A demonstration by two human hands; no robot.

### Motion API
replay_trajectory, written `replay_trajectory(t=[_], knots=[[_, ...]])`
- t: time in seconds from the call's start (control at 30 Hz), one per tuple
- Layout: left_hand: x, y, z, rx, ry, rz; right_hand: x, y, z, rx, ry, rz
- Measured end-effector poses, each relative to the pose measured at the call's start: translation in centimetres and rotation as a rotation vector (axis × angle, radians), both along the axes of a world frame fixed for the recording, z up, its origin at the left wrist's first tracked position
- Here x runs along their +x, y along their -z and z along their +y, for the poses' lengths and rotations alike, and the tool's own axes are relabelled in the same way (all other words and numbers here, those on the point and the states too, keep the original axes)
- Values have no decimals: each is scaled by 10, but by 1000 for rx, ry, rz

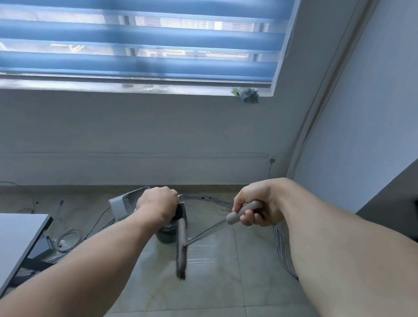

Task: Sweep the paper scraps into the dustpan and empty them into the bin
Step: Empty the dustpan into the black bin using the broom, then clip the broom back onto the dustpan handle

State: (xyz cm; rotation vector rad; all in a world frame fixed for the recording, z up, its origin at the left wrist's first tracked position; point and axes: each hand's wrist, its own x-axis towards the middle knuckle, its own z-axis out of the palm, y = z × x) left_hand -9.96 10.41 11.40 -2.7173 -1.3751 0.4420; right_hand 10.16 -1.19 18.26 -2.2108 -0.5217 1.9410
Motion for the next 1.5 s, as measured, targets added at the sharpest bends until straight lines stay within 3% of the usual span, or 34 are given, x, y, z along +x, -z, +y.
replay_trajectory(t=[0.3, 0.57, 0.7, 0.93, 1.1, 1.37, 1.5], knots=[[-8, 2, -27, -175, -259, -211, 0, -3, -12, 0, 26, -92], [7, 78, -89, -347, -454, -431, -5, 47, -25, 25, 206, -162], [25, 115, -121, -525, -555, -606, -2, 72, -35, 34, 272, -200], [62, 199, -151, -1021, -866, -1031, 6, 103, -45, 25, 143, -294], [76, 179, -162, -1287, -929, -1185, 7, 112, -40, 28, 62, -380], [83, 206, -173, -1393, -904, -1196, -5, 138, -35, -68, -374, -445], [84, 217, -172, -1366, -910, -1207, -17, 145, -32, -127, -437, -438]])
